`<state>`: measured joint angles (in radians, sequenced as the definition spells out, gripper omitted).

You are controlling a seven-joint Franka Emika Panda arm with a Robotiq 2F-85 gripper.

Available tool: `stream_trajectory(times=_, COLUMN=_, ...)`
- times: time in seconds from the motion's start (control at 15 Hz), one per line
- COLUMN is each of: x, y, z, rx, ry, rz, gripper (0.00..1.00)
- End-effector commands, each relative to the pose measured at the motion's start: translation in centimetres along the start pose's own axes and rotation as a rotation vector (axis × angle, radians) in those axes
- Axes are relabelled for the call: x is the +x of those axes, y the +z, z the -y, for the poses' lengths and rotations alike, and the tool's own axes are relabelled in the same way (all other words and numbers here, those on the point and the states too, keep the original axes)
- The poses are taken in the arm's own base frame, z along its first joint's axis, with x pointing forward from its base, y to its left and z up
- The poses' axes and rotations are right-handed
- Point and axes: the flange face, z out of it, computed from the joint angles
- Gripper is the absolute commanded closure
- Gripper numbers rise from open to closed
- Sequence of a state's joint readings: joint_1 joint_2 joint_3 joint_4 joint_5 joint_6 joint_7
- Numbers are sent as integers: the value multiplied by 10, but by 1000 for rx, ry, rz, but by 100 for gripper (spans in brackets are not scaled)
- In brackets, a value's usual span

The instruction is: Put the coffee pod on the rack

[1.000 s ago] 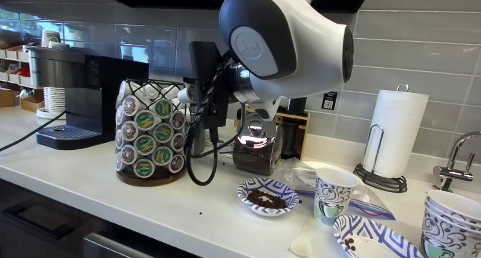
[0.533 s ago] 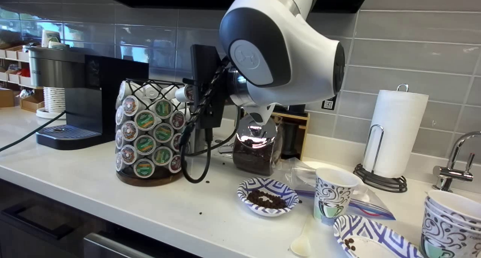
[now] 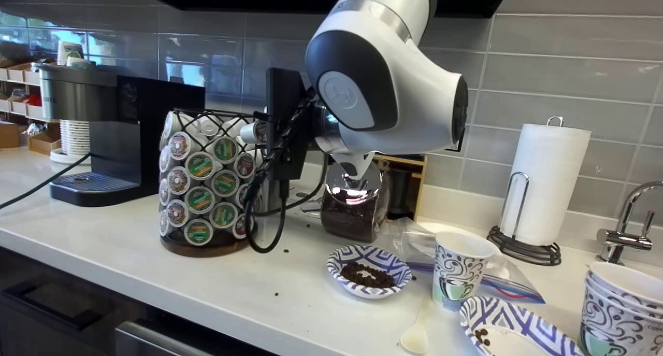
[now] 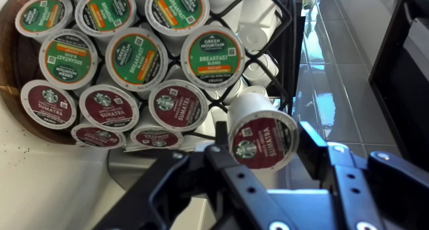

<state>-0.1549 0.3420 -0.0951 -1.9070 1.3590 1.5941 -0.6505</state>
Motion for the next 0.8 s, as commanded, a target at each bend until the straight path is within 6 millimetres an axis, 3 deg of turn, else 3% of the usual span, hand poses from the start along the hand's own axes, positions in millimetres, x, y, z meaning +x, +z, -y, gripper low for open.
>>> stream_trajectory(times=0.0, x=5, y=6, z=-1, rx=50, ry=42, rz=31, gripper=72)
stream_trajectory(times=0.73, x=8, y=18, z=-9, rx=66, ry=114, rz=69, gripper=72)
